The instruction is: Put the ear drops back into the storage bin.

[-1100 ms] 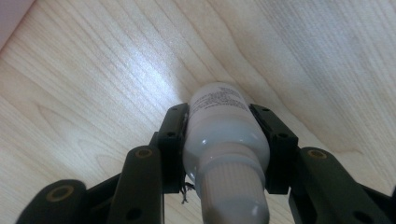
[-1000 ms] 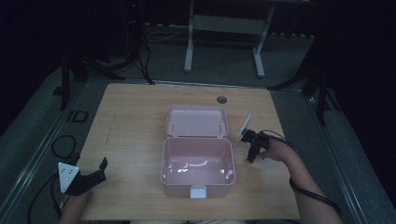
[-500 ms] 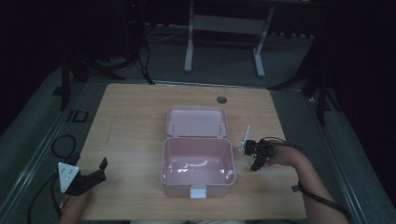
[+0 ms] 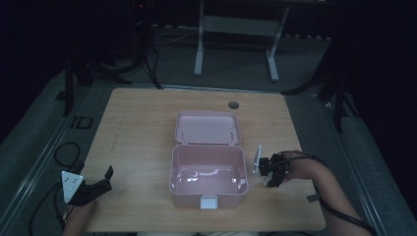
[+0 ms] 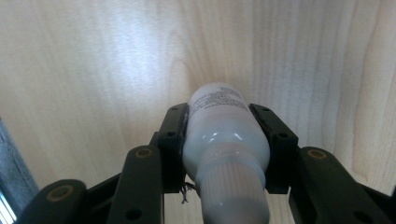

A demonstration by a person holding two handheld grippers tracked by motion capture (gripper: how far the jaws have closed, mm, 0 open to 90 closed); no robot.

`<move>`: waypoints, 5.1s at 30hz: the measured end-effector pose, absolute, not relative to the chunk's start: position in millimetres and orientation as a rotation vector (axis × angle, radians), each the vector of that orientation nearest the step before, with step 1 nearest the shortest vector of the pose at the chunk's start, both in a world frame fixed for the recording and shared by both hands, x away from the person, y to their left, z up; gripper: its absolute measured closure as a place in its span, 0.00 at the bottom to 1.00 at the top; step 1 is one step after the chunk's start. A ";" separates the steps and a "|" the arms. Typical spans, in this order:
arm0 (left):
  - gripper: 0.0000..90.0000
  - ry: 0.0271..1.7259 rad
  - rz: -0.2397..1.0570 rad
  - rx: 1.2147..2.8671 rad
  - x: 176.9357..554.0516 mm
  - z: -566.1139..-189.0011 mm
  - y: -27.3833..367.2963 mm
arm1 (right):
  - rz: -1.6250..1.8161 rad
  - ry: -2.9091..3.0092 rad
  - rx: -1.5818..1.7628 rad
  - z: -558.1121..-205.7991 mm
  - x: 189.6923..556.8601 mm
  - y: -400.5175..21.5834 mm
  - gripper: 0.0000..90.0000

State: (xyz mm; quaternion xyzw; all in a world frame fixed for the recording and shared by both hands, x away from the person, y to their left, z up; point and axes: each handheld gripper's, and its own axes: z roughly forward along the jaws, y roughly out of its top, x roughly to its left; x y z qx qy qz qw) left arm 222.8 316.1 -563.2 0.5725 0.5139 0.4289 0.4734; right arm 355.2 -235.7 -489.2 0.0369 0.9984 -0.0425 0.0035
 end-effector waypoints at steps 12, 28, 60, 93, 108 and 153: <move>0.02 1.260 1.051 1.401 223.0 -563.2 315.9 | -0.174 3.140 -0.026 -486.1 339.4 -233.3 0.66; 0.02 1.262 1.053 1.398 222.9 -563.2 316.2 | -0.176 3.161 -0.035 -470.2 334.7 -223.9 0.66; 0.02 1.261 1.051 1.397 222.9 -563.2 316.3 | -0.186 3.125 -0.046 -397.3 330.9 -202.2 0.66; 0.02 1.262 1.051 1.397 222.8 -563.1 316.6 | -0.159 3.089 -0.096 -361.2 329.5 -142.1 0.66; 0.02 1.262 1.049 1.394 222.7 -563.0 316.8 | -0.156 3.098 -0.189 -372.6 326.9 -106.6 0.66; 0.02 1.255 1.044 1.395 222.8 -563.1 317.0 | -0.296 3.141 -0.234 -484.5 328.4 -82.3 0.66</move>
